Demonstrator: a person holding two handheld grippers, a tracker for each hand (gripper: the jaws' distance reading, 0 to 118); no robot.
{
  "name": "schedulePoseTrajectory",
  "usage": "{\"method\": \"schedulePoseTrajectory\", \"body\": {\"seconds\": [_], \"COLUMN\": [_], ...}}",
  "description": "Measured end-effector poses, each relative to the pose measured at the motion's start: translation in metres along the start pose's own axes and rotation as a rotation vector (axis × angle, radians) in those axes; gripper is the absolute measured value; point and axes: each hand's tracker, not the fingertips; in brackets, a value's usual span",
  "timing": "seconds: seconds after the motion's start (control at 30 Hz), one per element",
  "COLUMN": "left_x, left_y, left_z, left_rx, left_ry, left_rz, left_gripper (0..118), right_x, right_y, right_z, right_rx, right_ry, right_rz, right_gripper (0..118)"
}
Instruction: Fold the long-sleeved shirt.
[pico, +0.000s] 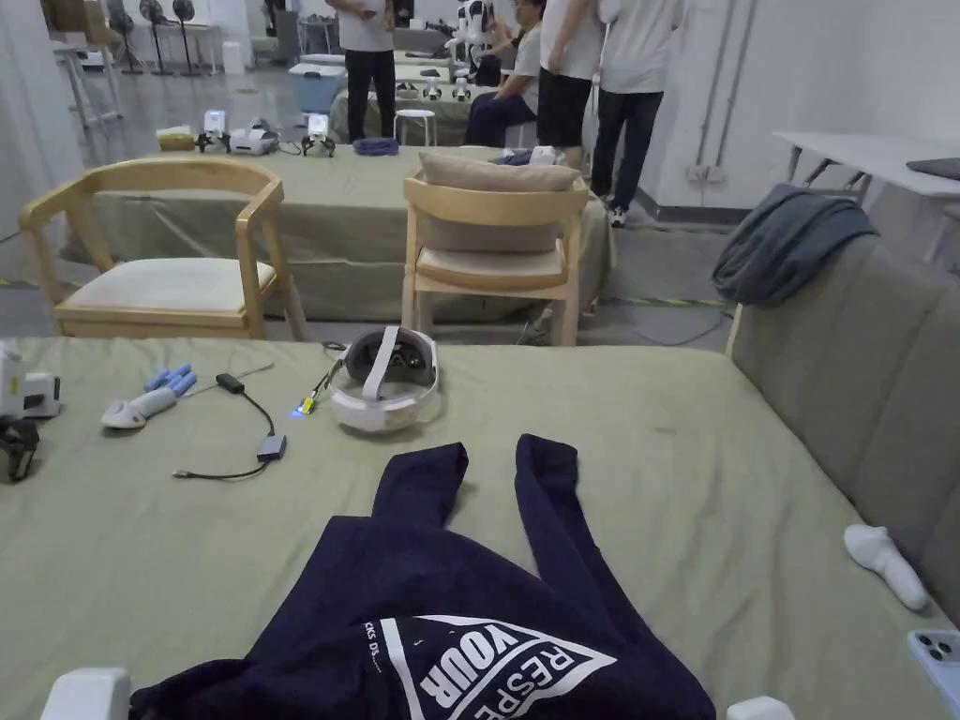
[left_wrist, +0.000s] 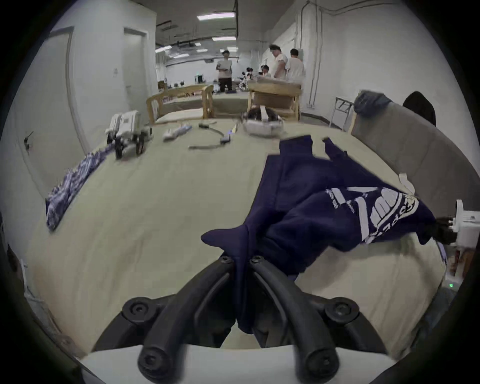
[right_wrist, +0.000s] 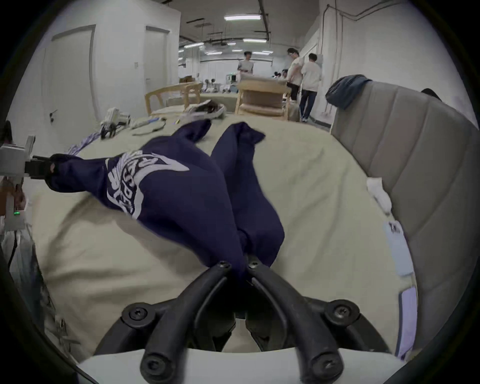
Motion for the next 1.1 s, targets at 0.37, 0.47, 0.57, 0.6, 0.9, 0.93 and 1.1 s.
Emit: {"method": "schedulePoseTrajectory", "body": {"seconds": [0.37,0.47,0.57,0.6,0.9,0.93,1.1], "left_x": [-0.009,-0.005,-0.009,-0.008,0.066,0.068,0.075], "left_y": [-0.06,-0.047,-0.03,-0.021,0.012,0.012,0.013], "left_z": [0.006,0.021,0.052,0.06,0.084,0.081,0.066], "left_rx": [-0.088,-0.049,0.104,0.126,0.317,0.321,0.288], "left_ry": [0.001,-0.002,-0.013,-0.011,-0.014,-0.024,-0.077], "left_rz": [0.009,0.047,0.055,0.06,0.051,0.055,0.035], "left_gripper": [19,109,107,109,6,3,3], "right_x": [-0.02,-0.018,-0.019,-0.021,-0.017,-0.023,-0.02], "right_y": [-0.04,-0.031,-0.017,-0.01,-0.031,-0.028,-0.03], "right_z": [0.014,0.028,0.069,0.08,0.087,0.093,0.096], "right_rx": [-0.116,-0.084,0.089,0.121,0.299,0.288,0.148], "right_ry": [0.017,-0.024,-0.003,-0.016,-0.074,-0.109,-0.093], "right_rz": [-0.054,-0.084,-0.14,-0.171,-0.347,-0.351,-0.422], "right_gripper": [14,118,116,116,29,0,3]}}
